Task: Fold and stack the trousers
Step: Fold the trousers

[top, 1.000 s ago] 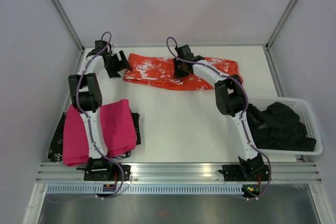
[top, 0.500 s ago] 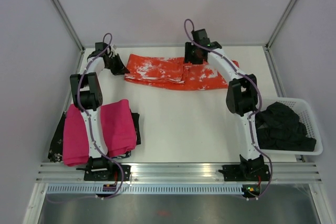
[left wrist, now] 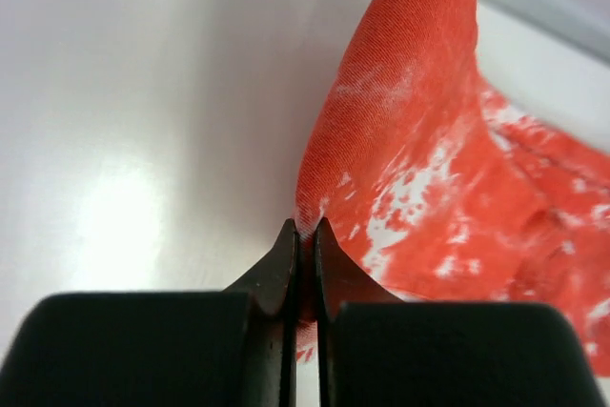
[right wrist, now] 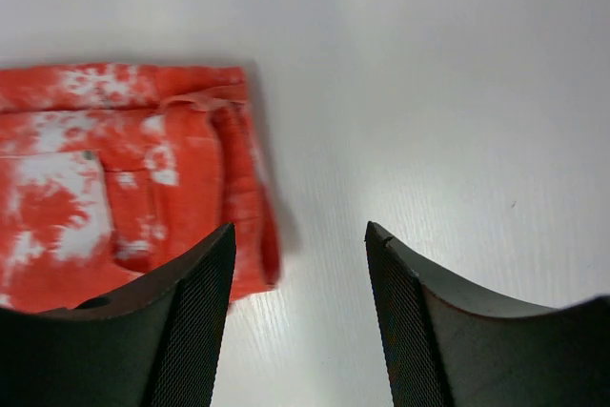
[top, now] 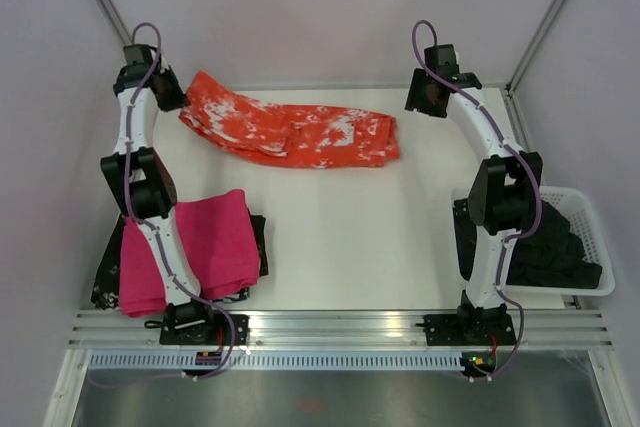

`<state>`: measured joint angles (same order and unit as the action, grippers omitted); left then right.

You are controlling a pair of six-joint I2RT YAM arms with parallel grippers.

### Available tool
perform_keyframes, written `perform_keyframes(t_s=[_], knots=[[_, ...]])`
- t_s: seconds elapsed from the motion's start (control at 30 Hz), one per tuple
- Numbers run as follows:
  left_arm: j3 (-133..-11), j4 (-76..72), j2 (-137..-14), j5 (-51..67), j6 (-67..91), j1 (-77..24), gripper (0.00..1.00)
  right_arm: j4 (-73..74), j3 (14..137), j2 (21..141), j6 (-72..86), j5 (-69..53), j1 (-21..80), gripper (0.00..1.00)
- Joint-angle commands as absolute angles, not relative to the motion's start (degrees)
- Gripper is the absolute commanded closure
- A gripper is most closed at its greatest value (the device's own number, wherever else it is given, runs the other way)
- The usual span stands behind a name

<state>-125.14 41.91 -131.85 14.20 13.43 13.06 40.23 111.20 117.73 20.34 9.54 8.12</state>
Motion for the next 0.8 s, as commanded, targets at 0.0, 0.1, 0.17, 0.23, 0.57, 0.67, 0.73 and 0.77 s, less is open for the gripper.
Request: perform_keyframes(t_s=[0.0,0.1,0.17,0.23,0.57,0.67,0.73,0.77], knots=[[-129.9,41.7,-121.7,7.7,11.2,12.1,0.98,40.5,110.9,118.6,22.2,9.2,8.4,0.36],[-129.8,43.2,-119.7,0.0,8.2,5.6,0.98,39.9,113.0,120.5,24.1,6.6,7.6,0.36],[-130.0,44.1,-119.7,-4.1,6.9,-0.1,0.98,39.1,113.4,121.2,24.1,5.6,7.1,0.36],[-130.4,44.8,-120.8,-7.3,8.0,-4.8,0.98,39.0,114.0,121.8,23.7,5.0,6.2,0.36],[-135.8,44.0,-131.3,-11.2,28.8,-23.8,0.98,38.7,110.7,120.0,21.6,2.9,3.7,0.35],[-136.5,38.6,-135.1,-9.5,31.5,-27.1,0.98,37.3,108.5,119.5,21.7,1.6,3.4,0.35],[-136.6,36.6,-136.6,-8.6,33.3,-27.9,0.98,36.7,107.3,119.6,21.6,1.1,3.3,0.35],[-136.1,36.1,-137.5,-6.7,35.7,-28.3,0.98,36.7,107.1,119.7,21.7,0.9,3.4,0.35]])
